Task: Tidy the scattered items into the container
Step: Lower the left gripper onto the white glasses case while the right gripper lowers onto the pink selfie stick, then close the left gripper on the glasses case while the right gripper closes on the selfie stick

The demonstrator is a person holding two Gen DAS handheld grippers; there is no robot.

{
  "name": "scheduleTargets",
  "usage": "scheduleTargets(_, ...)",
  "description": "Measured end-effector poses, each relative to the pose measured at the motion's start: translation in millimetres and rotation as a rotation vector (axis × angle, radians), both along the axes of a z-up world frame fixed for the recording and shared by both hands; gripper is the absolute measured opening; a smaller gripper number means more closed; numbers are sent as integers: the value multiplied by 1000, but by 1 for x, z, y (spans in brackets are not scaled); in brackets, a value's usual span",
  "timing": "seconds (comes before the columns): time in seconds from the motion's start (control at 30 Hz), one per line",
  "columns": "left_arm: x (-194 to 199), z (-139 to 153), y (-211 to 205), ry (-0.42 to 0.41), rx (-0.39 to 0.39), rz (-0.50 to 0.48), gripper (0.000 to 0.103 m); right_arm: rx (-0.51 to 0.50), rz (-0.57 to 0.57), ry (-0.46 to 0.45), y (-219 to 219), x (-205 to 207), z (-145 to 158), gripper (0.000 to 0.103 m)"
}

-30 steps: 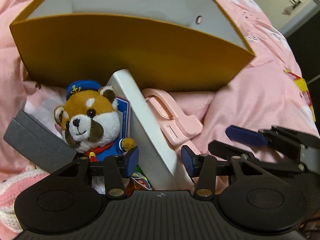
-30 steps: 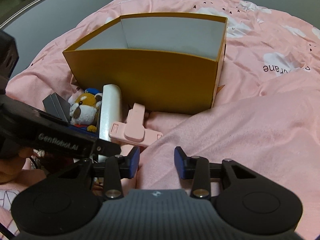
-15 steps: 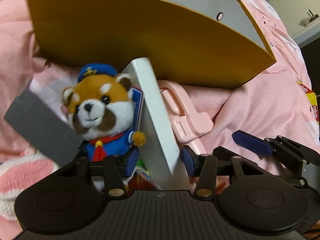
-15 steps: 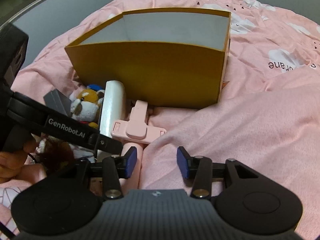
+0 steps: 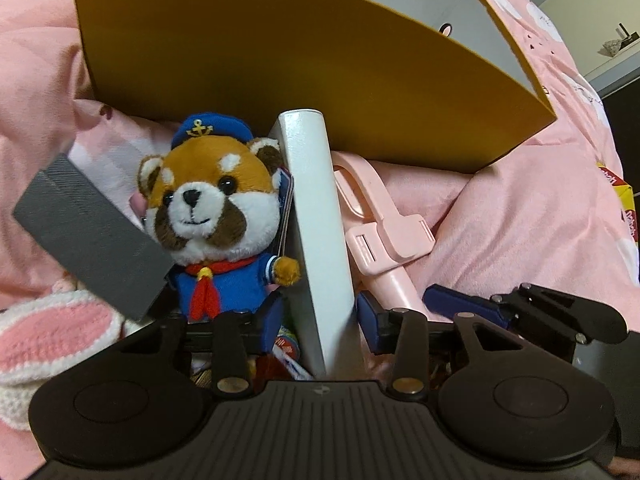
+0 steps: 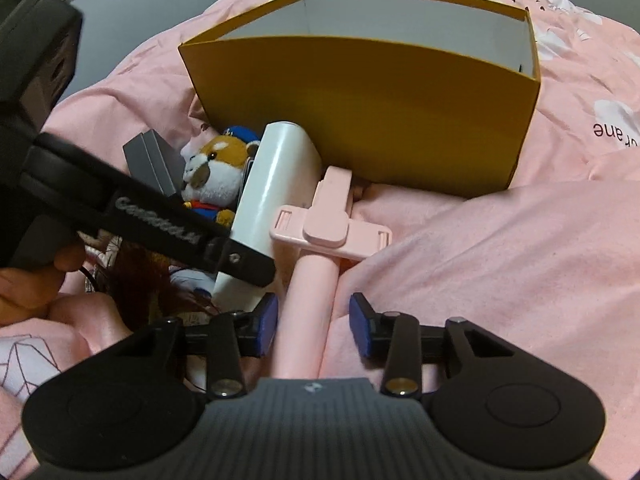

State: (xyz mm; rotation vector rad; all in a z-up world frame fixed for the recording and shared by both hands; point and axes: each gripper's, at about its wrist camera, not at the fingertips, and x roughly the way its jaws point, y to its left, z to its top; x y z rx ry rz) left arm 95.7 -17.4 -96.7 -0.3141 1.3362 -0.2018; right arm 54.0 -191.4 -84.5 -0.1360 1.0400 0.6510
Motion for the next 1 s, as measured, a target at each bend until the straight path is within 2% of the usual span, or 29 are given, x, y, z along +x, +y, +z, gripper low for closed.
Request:
scheduleTargets(0.47, 25, -19, -25, 21, 62, -49, 40, -1, 22, 29, 13, 9, -15, 42)
scheduleTargets(0.77, 20, -11, -6, -1, 7, -11, 37, -16, 44, 62, 25, 20, -32, 37)
scheduleTargets(1.0, 3, 11, 8, -61, -41, 0, 34, 8, 16, 37, 17, 9, -18, 34)
